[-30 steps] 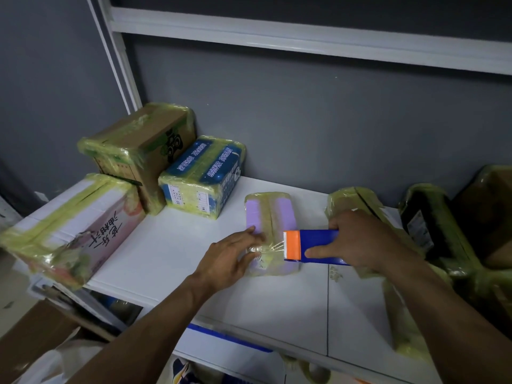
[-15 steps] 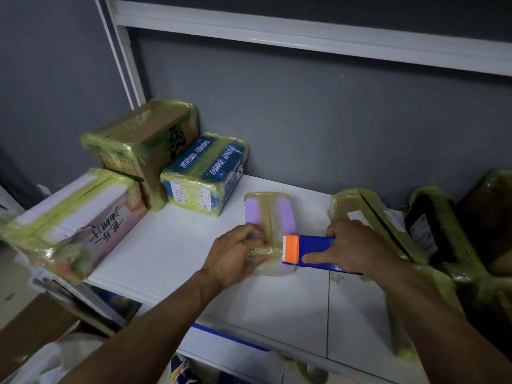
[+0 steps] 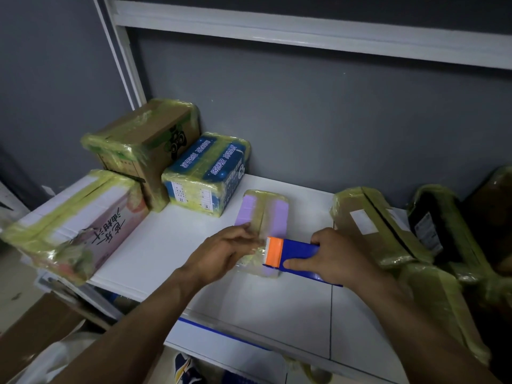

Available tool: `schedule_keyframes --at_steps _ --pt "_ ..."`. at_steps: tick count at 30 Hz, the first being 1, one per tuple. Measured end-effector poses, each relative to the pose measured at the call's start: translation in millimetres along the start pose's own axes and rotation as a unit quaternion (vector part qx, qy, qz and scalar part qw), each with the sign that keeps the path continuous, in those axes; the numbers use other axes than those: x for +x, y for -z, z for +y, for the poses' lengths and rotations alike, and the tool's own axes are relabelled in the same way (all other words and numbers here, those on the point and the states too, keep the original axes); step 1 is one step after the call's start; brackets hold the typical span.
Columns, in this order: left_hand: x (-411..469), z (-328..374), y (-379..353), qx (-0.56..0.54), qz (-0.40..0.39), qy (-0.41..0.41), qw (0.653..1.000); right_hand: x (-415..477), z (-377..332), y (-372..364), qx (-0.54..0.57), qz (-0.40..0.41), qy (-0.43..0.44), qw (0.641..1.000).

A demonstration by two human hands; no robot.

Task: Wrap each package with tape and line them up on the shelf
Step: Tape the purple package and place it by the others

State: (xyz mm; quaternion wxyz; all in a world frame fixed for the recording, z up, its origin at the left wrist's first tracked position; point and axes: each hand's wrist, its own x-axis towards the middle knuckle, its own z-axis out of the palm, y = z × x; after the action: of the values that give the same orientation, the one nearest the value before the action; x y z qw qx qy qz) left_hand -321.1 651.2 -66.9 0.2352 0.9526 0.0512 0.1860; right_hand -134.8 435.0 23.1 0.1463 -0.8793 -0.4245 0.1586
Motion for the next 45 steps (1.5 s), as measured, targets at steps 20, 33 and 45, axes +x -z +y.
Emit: schedule_keyframes --at_steps 20,33,45 --pt "-9 7 -12 -0.006 0.041 0.034 0.999 -18 6 15 -0.036 -0.013 -0.019 0.999" --pt "-7 28 -22 0.084 0.023 0.067 0.994 -6 11 6 -0.045 -0.016 -0.024 0.999" --pt "11 19 -7 0.029 -0.029 0.105 0.994 -22 6 -1 0.038 -0.018 -0.011 0.999"
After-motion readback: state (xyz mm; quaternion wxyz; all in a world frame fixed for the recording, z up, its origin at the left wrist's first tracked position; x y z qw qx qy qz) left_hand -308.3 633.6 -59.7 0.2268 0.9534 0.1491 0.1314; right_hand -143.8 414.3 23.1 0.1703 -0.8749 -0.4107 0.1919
